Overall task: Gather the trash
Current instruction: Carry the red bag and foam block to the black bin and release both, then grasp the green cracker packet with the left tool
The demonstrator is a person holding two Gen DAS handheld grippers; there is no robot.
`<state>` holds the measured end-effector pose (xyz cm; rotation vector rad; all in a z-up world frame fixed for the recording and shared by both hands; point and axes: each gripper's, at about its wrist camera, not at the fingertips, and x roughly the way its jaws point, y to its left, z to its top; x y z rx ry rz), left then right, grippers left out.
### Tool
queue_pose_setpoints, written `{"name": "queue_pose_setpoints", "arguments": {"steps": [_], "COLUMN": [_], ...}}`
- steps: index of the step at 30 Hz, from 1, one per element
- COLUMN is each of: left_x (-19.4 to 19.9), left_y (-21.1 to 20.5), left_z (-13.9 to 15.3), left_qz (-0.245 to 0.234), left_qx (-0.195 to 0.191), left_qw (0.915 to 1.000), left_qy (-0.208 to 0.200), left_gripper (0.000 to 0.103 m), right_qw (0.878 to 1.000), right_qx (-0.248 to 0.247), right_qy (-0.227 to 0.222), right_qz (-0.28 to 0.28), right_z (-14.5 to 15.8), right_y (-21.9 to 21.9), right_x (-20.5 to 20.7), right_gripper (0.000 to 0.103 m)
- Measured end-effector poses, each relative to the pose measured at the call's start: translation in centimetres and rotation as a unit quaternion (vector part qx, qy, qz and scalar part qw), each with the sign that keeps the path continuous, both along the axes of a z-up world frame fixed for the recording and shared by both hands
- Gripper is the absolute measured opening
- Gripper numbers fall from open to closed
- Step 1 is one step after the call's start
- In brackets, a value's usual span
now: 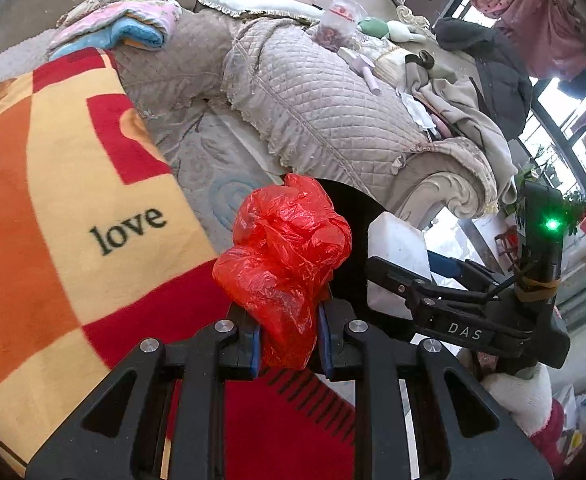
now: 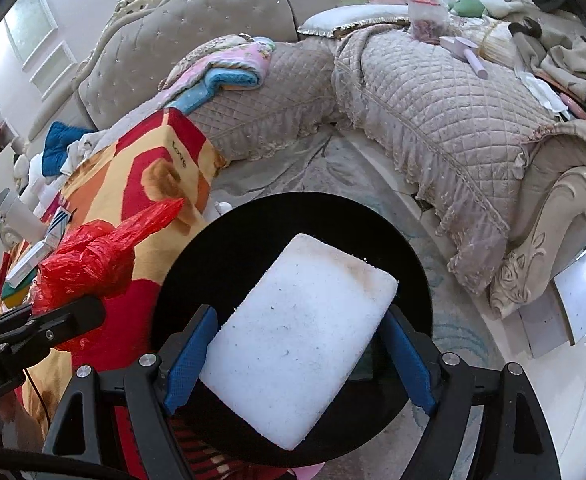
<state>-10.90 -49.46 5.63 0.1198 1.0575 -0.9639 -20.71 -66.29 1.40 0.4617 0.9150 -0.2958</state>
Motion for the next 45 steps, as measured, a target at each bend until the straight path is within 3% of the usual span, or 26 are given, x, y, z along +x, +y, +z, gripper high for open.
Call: {"name": "queue_pose_setpoints", "arguments": {"steps": [15,16,18,20,26,34,40,45], "left_x": [0.3,0.4,0.4,0.6,0.6,0.5,0.3,0.9], "left_y": [-0.8,-0.7,-0.5,-0.2,0.9,4.8,10.2,16.0], "left_z": [-0.8,-0.8,-0.9,-1.0,-0.6,-0.1,0.2,0.4], "left_qz": [-0.002,-0.001,0.000,0.008,0.018,0.063,0.102,0.139], "left_qx": [-0.015,-0.018,-0.023,-0.032,-0.028,0.009,0.034,0.043], "left_qw": [0.9998,0.9997,0.9995,0.9990,0.9992,0.9974,0.9916,0.9860], "left_qy": [0.012,0.015,0.021,0.031,0.023,-0.033,-0.071,-0.081], "left_gripper": [0.023,0.025,0.049,0.061,0.061,0.061,0.061,0.061], "right_qw": [1.000,1.000,1.000,1.000,0.999,1.000,0.998,0.994], "right_qx": [0.001,0.000,0.002,0.009,0.018,-0.006,-0.013,-0.006], "right_qy": [-0.007,-0.008,-0.010,-0.016,-0.024,-0.021,-0.024,-0.025], "right_qz": [-0.010,-0.011,-0.015,-0.018,-0.026,0.006,0.053,0.104], "right_z": [0.1,0.2,0.3,0.3,0.6,1.3,2.0,2.3], "right_y": [-0.9,-1.0,-1.1,-1.3,-1.2,2.4,6.8,11.1], "right_x": [-0.2,-0.2,-0.4,-0.6,-1.2,-0.5,0.7,2.6], "right_gripper": [0.085,0.086,0.088,0.092,0.093,0.093,0.093,0.093]}}
